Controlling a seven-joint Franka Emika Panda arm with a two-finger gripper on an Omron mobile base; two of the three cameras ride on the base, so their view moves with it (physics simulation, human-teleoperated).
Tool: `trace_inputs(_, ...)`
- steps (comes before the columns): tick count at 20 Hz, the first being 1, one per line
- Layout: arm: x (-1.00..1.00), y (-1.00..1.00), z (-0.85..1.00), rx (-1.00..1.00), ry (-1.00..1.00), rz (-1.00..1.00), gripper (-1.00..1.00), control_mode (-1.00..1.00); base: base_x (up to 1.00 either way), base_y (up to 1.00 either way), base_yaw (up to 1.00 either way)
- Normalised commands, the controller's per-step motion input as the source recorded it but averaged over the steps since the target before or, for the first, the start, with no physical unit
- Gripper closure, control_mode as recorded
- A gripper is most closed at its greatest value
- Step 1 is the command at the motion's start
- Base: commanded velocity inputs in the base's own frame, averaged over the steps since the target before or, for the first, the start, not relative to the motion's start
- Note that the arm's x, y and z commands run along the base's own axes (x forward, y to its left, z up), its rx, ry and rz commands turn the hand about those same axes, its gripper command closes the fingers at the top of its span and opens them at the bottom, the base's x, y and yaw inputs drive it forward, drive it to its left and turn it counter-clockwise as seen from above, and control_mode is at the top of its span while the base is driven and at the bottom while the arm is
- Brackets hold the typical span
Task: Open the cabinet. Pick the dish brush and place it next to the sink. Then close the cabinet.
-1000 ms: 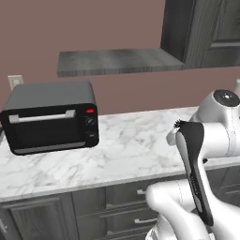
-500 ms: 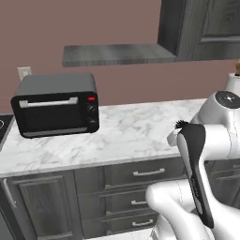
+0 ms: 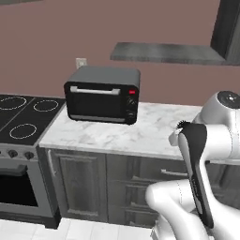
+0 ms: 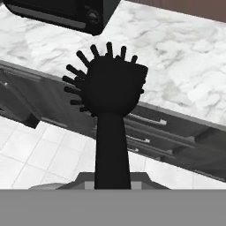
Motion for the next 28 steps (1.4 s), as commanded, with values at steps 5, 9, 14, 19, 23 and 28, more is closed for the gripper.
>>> trace_inputs(5,0.00,0.00,0.00,0.00,0.00,0.00,1.00,1.00,0.01,0.52,0.95)
trace_inputs(9,0.00,0.00,0.00,0.00,0.00,0.00,1.00,1.00,0.00,0.32,1.00)
trace_inputs(14,0.00,0.00,0.00,0.00,0.00,0.00,1.00,1.00,0.07,0.04,1.00)
trace_inputs(19,0.00,0.00,0.00,0.00,0.00,0.00,1.00,1.00,0.39,0.14,1.00)
trace_inputs(23,0.00,0.00,0.00,0.00,0.00,0.00,1.00,1.00,0.41,0.23,1.00)
trace_inputs(28,0.00,0.00,0.00,0.00,0.00,0.00,1.00,1.00,0.44,0.29,1.00)
